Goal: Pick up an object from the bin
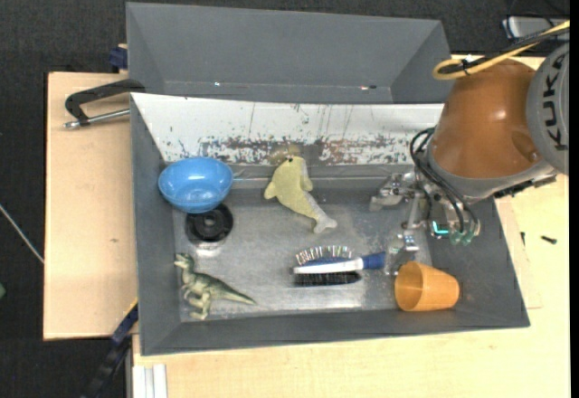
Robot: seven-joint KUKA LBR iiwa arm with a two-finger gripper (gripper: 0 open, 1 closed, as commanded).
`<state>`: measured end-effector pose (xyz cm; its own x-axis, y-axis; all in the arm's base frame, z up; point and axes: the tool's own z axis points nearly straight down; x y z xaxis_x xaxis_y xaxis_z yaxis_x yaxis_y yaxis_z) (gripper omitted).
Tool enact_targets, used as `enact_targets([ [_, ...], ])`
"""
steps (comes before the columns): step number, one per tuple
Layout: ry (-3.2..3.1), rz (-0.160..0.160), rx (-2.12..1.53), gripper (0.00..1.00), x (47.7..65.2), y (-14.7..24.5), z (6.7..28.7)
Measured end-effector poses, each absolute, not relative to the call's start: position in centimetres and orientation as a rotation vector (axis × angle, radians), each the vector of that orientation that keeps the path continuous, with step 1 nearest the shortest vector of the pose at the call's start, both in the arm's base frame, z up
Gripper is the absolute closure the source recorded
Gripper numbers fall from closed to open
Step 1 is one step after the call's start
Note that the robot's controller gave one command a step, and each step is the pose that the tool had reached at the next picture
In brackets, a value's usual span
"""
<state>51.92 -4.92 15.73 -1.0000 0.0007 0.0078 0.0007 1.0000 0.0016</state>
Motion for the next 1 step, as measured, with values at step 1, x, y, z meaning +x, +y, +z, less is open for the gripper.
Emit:
enact_targets([
  [1, -3.119, -0.003, 0.320, 0.00, 53.50, -0.50, 8.96],
])
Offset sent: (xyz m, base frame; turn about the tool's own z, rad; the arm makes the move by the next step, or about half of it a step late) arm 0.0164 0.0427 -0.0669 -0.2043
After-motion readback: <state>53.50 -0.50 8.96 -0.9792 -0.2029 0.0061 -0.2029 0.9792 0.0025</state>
